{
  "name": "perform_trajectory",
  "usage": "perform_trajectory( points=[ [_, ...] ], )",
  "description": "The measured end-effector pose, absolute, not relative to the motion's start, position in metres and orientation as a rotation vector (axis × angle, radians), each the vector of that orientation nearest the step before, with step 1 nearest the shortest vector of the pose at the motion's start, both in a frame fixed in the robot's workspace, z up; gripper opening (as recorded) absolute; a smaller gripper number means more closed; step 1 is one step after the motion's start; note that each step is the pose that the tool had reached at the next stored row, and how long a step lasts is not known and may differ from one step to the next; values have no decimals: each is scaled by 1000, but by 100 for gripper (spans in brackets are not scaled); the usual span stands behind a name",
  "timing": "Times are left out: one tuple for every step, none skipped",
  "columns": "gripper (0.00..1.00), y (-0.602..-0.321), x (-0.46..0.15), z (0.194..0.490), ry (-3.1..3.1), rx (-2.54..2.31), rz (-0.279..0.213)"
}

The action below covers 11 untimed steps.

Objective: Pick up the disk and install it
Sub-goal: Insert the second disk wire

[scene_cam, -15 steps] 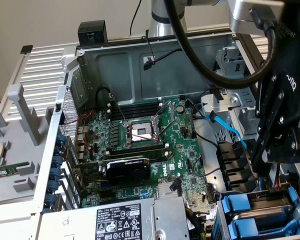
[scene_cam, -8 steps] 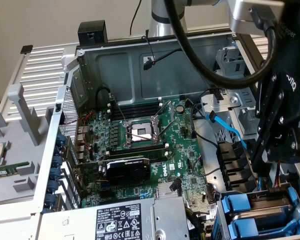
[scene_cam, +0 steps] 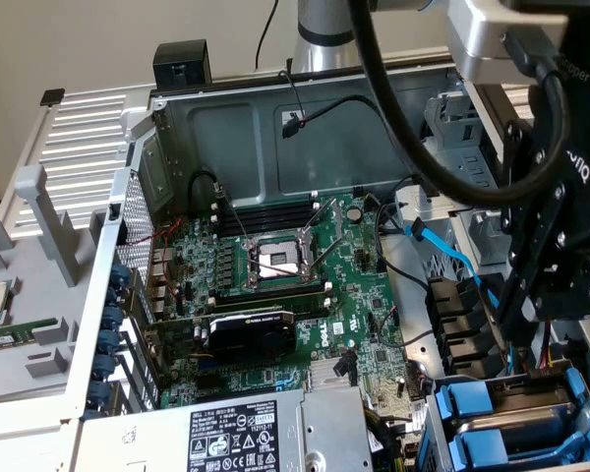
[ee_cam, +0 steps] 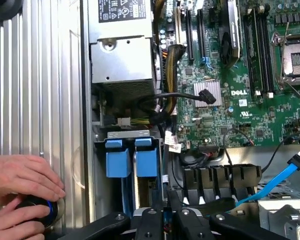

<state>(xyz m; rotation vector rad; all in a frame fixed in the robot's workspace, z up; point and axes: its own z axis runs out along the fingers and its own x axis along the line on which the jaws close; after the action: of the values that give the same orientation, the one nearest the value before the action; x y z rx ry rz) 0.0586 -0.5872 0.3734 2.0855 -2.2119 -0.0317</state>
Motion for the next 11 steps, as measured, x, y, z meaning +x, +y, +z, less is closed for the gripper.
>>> perform_trajectory(
  points=[
    [16, -589, 58, 373, -2208, 2091, -32],
    [16, -591, 58, 373, -2205, 2096, -33],
    [16, -593, 57, 372, -2205, 2099, -35],
    [16, -595, 57, 372, -2205, 2100, -37],
    [16, -597, 57, 371, -2205, 2101, -38],
    [16, -599, 57, 371, -2205, 2103, -40],
    [16, -601, 57, 370, -2204, 2105, -41],
    [16, -601, 57, 369, -2203, 2108, -42],
    [16, -602, 57, 368, -2200, 2113, -41],
    [16, -602, 57, 368, -2196, 2122, -36],
    [16, -602, 57, 367, -2189, 2136, -30]
  ],
)
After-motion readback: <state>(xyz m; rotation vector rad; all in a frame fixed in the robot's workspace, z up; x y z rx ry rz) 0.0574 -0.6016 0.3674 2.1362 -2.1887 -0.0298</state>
